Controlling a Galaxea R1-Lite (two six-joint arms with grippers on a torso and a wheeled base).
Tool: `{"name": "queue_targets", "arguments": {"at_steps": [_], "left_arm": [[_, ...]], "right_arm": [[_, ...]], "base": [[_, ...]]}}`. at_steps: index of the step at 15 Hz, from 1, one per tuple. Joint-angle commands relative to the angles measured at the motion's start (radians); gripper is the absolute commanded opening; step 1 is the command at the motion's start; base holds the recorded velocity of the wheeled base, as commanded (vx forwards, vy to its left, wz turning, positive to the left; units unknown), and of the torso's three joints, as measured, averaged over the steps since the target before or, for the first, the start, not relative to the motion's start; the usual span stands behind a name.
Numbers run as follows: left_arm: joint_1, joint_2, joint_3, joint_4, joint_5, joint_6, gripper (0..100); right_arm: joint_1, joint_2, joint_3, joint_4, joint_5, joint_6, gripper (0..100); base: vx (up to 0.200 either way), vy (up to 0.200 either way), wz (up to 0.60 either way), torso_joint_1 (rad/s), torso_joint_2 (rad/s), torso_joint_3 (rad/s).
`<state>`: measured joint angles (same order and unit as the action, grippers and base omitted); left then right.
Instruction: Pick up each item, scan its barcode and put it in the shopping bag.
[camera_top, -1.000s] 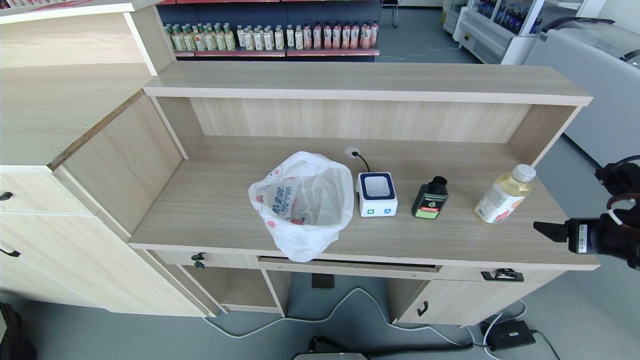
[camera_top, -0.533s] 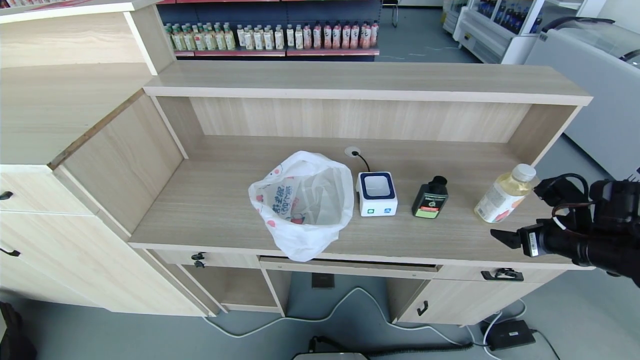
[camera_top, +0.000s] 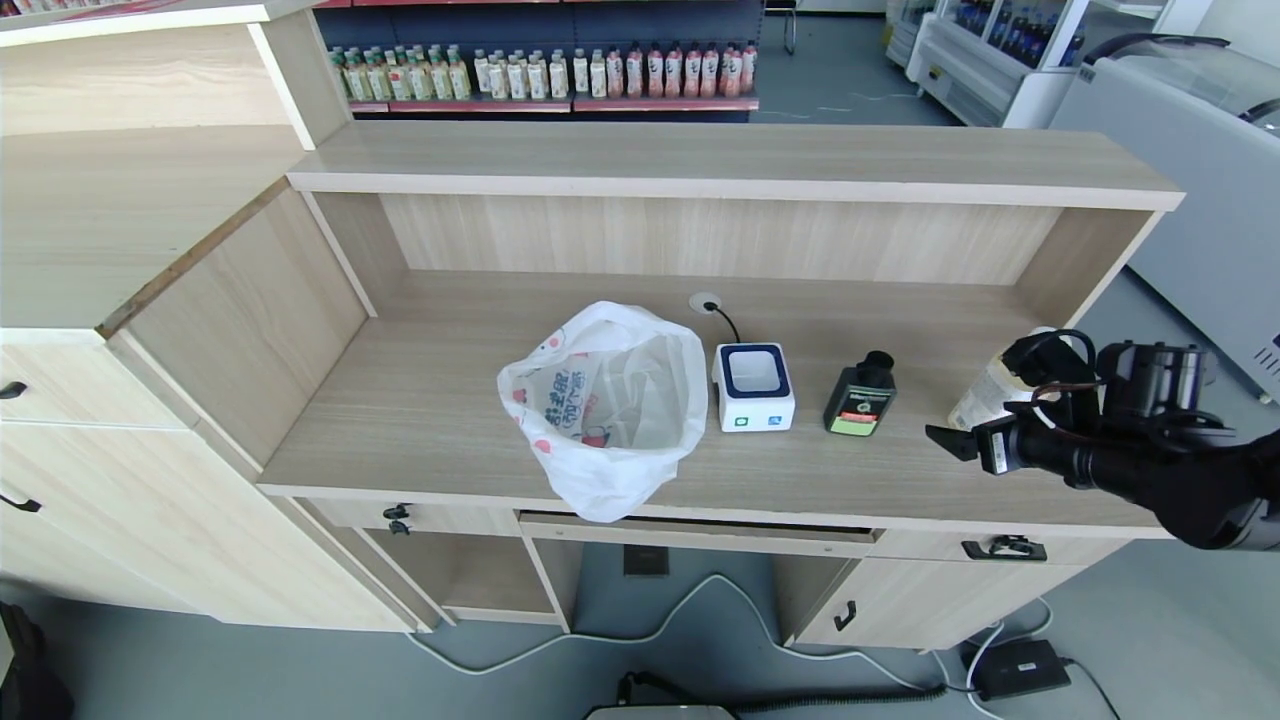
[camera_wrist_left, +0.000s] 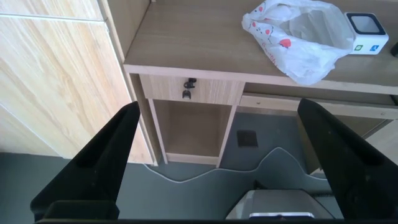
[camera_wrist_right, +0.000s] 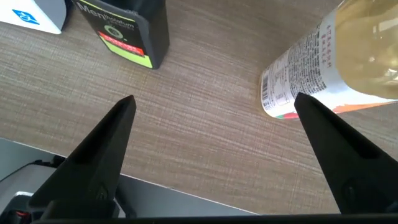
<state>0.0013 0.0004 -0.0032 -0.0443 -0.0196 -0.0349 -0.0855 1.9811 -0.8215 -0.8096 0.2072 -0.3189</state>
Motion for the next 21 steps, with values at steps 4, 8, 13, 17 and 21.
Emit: {"name": "queue_targets", "arguments": {"at_steps": [4,8,13,17,21], "left_arm": [[0.0,0.0,0.0,0.0,0.0,0.0,100],[0.0,0.0,0.0,0.0,0.0,0.0,100],[0.0,0.0,0.0,0.0,0.0,0.0,100],[0.0,0.0,0.0,0.0,0.0,0.0,100],[0.0,0.0,0.0,0.0,0.0,0.0,100]], "right_arm": [[0.024,0.081,-0.085,-0.002,0.04,0.001,100],[0.036,0.116,-0.137,-0.002,0.046,0.001,100],[0.069,0.165,-0.202,-0.002,0.047,0.027,100],[0.101,0.188,-0.234,-0.002,0.049,0.029,100],[0.127,0.213,-0.266,-0.002,0.047,0.029,100]], "base": [[0.0,0.0,0.0,0.0,0.0,0.0],[0.0,0.0,0.0,0.0,0.0,0.0],[0.0,0.0,0.0,0.0,0.0,0.0],[0.0,0.0,0.0,0.0,0.0,0.0],[0.0,0.0,0.0,0.0,0.0,0.0]]}}
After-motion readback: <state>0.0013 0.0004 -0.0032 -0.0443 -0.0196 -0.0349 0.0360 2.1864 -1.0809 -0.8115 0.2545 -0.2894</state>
